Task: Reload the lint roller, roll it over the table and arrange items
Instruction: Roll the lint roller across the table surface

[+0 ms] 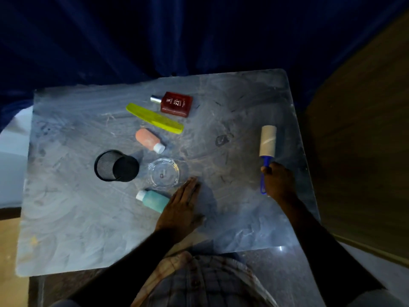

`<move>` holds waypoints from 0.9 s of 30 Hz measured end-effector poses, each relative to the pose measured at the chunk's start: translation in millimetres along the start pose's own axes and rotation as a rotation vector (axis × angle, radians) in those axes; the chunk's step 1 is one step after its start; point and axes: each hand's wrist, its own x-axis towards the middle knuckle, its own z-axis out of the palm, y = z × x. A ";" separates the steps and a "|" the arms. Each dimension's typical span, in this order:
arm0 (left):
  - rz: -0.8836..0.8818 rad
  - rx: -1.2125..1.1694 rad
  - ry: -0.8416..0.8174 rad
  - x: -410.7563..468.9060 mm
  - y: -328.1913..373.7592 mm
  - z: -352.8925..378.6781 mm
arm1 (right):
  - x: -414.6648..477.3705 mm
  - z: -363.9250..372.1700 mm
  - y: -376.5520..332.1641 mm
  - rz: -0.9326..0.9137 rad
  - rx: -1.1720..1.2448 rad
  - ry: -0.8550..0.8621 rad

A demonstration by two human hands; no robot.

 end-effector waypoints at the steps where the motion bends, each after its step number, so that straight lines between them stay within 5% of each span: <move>1: 0.004 0.006 0.001 0.2 -0.4 0.9 | 2.3 -2.6 9.8 0.043 0.029 0.004; 6: 0.028 0.020 0.014 0.9 -2.9 4.5 | 10.2 -12.0 49.9 0.152 0.224 0.021; 12: 0.019 0.036 0.006 1.1 -2.3 2.0 | 10.1 -12.9 44.6 0.104 0.086 0.029; 27: 0.027 -0.050 0.073 0.0 1.1 -2.5 | -16.2 33.7 -97.3 -0.254 -0.075 -0.132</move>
